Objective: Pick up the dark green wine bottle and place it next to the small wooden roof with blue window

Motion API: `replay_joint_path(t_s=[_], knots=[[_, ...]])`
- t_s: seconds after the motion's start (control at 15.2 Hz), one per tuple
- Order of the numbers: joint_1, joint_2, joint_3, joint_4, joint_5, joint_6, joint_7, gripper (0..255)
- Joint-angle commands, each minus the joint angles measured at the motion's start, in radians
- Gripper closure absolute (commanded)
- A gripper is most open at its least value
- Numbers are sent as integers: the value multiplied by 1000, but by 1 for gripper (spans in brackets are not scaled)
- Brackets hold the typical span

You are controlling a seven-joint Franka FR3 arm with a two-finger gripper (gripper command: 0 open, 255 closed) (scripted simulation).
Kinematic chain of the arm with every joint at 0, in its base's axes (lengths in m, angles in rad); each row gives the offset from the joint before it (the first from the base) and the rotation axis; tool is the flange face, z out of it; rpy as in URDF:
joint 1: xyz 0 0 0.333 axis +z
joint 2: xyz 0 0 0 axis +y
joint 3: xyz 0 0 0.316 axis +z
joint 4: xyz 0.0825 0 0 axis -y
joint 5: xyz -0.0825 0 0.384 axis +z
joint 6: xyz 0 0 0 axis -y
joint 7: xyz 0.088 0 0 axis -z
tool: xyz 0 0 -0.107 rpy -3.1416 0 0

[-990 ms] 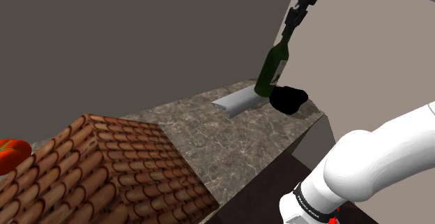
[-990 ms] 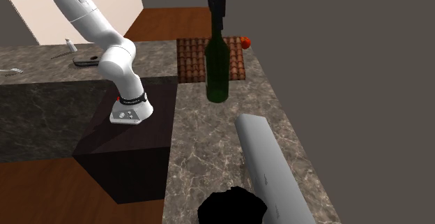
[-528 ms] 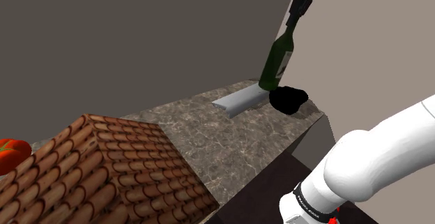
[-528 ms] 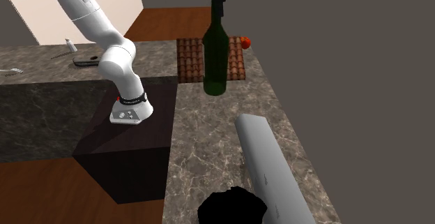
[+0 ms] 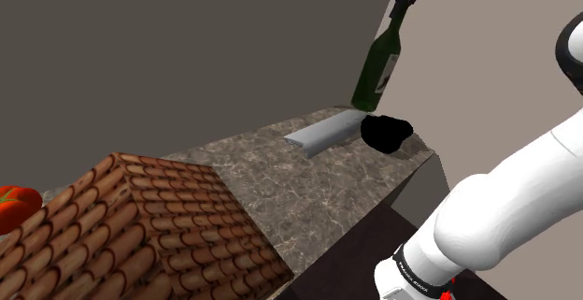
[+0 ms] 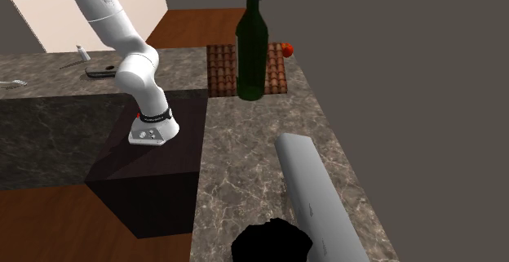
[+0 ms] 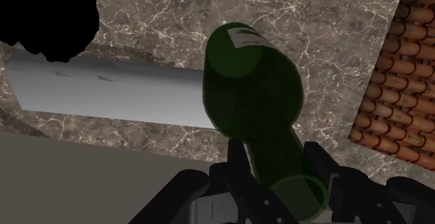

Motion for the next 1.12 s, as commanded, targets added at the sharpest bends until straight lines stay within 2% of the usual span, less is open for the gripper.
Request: replay_joint_path(t_s=[0.0, 0.53, 0.73, 0.86, 1.06], knots=[[-1, 24, -8, 56, 8, -34, -8, 255], [-21, 162, -52, 343, 71, -196, -46, 255], [-48, 244, -80, 499, 120, -280, -68, 255], [-87, 320, -104, 640, 177, -353, -87, 255], [13, 219, -39, 508, 98, -305, 22, 255]])
